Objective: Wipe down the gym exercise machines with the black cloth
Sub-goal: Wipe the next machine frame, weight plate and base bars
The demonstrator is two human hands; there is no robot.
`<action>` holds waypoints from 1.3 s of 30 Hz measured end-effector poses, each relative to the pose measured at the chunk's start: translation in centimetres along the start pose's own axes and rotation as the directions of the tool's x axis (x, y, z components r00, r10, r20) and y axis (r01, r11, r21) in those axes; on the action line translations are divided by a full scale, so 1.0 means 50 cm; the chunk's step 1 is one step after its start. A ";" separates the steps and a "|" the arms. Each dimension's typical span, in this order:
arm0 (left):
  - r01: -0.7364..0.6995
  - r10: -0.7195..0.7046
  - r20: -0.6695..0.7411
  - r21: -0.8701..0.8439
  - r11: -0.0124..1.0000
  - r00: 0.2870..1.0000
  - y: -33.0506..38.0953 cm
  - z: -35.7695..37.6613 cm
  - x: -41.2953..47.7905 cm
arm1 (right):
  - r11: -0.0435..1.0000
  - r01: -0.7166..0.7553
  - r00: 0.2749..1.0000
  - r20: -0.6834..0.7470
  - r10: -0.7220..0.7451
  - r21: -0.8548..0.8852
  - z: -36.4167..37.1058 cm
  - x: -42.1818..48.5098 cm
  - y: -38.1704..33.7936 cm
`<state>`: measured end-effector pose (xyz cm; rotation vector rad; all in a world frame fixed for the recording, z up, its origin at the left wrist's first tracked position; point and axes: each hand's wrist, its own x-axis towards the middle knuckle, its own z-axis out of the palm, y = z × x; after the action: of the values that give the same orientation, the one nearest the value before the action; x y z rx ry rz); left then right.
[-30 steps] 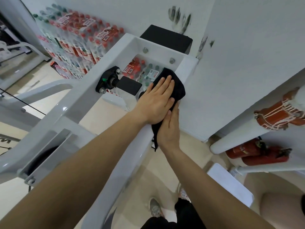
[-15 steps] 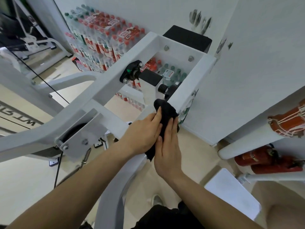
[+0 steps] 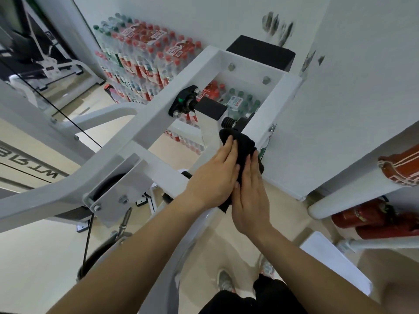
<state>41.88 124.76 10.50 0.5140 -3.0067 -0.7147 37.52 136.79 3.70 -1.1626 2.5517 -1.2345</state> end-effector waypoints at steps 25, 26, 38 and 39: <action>-0.109 0.102 0.060 0.148 0.983 0.993 0.066 -0.027 0.437 | 0.986 -0.157 0.987 0.033 0.159 -0.054 -0.156 0.368 0.160; -0.113 0.106 0.059 0.139 0.984 0.993 0.070 -0.027 0.456 | 0.985 -0.166 0.986 0.025 0.167 -0.038 -0.161 0.384 0.166; -0.026 0.025 0.018 0.047 0.999 1.000 0.086 -0.023 0.452 | 0.918 -0.307 0.952 0.061 0.301 0.251 -0.138 0.351 0.174; -0.012 0.011 0.010 0.068 0.998 1.000 0.083 -0.019 0.437 | 0.906 -0.324 0.946 0.083 0.313 0.272 -0.125 0.325 0.169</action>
<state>20.00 120.92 11.74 0.4966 -3.0493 -0.6186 18.60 133.29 5.89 -0.6698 2.3145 -1.4134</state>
